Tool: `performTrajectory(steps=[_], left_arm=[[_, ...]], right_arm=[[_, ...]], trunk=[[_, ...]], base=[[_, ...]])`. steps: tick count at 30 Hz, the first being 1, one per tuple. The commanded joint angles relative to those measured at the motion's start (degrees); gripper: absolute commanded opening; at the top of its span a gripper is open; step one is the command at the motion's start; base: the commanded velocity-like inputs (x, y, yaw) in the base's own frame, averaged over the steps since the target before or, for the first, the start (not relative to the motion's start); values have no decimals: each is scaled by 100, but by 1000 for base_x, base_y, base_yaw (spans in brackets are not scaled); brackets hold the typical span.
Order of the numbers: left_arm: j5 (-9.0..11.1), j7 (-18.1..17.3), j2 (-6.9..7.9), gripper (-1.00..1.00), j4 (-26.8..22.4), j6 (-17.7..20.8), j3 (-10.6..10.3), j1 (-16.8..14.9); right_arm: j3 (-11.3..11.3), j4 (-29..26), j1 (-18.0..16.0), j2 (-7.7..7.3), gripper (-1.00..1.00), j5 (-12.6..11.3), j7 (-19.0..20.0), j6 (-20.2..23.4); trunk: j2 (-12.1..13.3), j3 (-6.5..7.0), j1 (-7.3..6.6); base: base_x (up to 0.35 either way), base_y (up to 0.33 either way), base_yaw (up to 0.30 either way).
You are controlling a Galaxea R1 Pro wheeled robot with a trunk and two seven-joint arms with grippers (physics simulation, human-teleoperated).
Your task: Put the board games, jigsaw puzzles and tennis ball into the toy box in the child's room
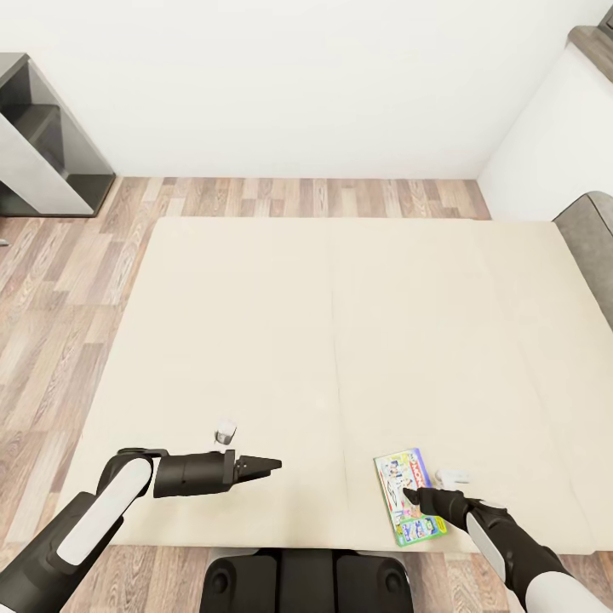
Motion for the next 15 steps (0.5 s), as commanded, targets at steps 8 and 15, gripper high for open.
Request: performTrajectory(steps=[8, 15], left_arm=[[-25, -35, 4, 100, 0, 7, -2, -4], [-25, -35, 4, 100, 0, 7, -2, -4]], right_arm=[[30, -11, -2, -10, 100, -56, -11, 26], [37, -11, -2, -7, 100, -50, -16, 26]], trunk=[[-9, -6, 3], [-9, -6, 3]], base=[[0, 0, 0], [0, 0, 0]])
